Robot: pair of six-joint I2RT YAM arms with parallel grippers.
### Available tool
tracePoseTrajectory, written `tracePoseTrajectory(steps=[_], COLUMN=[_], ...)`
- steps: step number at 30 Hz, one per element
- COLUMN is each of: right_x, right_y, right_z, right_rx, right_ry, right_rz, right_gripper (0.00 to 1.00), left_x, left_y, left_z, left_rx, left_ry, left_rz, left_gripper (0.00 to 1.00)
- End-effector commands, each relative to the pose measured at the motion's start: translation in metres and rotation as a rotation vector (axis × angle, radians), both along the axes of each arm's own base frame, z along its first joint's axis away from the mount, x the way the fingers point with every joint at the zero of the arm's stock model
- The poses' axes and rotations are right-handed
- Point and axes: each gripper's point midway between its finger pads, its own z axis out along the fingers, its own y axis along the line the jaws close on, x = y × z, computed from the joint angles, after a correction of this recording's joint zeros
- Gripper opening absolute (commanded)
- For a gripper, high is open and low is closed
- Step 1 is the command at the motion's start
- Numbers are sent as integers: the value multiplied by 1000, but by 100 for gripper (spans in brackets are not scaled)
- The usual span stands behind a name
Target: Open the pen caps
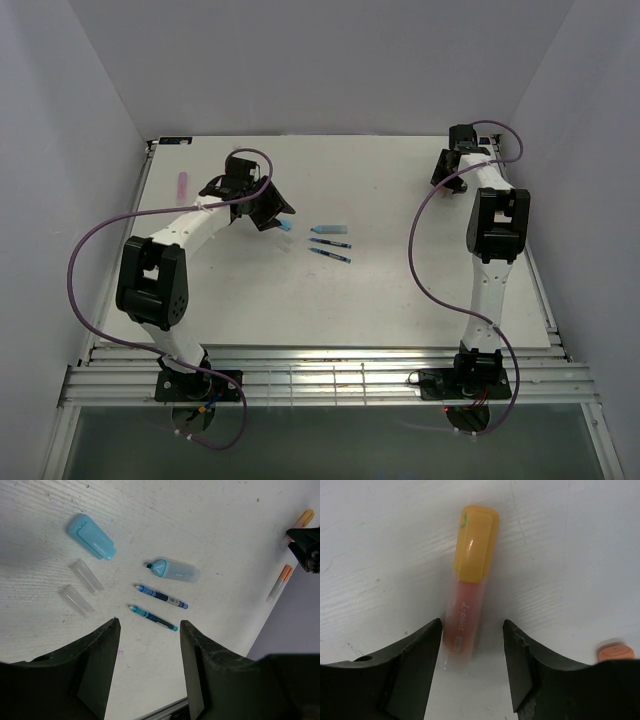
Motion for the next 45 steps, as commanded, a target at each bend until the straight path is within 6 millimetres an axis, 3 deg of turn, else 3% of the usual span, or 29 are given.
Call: tracePoseTrajectory(steps=[1, 5, 9, 15, 19, 20, 21, 22, 24, 25, 26, 27, 28, 31, 33, 40, 45], right_x=[-2, -12, -16, -10, -7, -9, -15, -17, -33, -38, -47, -63, -74, -116, -140, -196, -216], right_y=[-1, 0, 5, 16, 22, 43, 47, 53, 84, 84, 104, 111, 127, 170, 185, 270, 315], right_z=[-11, -33, -36, -20, 10, 15, 21, 41, 59, 65, 68, 60, 75, 81, 87, 105, 121], right_rx=[6, 9, 19, 26, 49, 60, 74, 88, 117, 113, 119, 122, 135, 217, 244, 378, 448], right_ry=[37, 111, 116, 84, 40, 37, 43, 12, 8, 5, 11, 49, 32, 56, 53, 70, 63], right_rz=[16, 32, 60, 109, 109, 145, 133, 137, 203, 220, 276, 299, 343, 486, 535, 794, 938], right_gripper=[58, 52, 35, 11, 8, 8, 8, 8, 8, 8, 8, 8, 8, 8, 8, 8, 8], left_x=[7, 6, 4, 3, 5, 5, 5, 6, 4, 4, 3, 4, 3, 5, 8, 9, 8], left_y=[-5, -5, -4, -3, -5, -5, -5, -5, -6, -6, -8, -9, -12, -16, -16, -32, -40], left_z=[20, 18, 16, 22, 27, 28, 28, 28, 25, 26, 23, 24, 25, 30, 35, 40, 46], left_rx=[-20, -22, -20, -22, -27, -25, -20, -18, -19, -20, -29, -37, -44, -60, -60, -146, -193], left_ry=[-40, -30, -20, -26, -31, -34, -36, -36, -22, -24, -13, -12, -9, -18, -33, -5, 3], left_rz=[-11, -3, 5, 10, 0, -4, -9, -12, -22, -22, -32, -35, -44, -60, -63, -102, -132], left_gripper=[61, 62, 61, 61, 62, 61, 61, 61, 61, 62, 62, 62, 62, 65, 67, 68, 67])
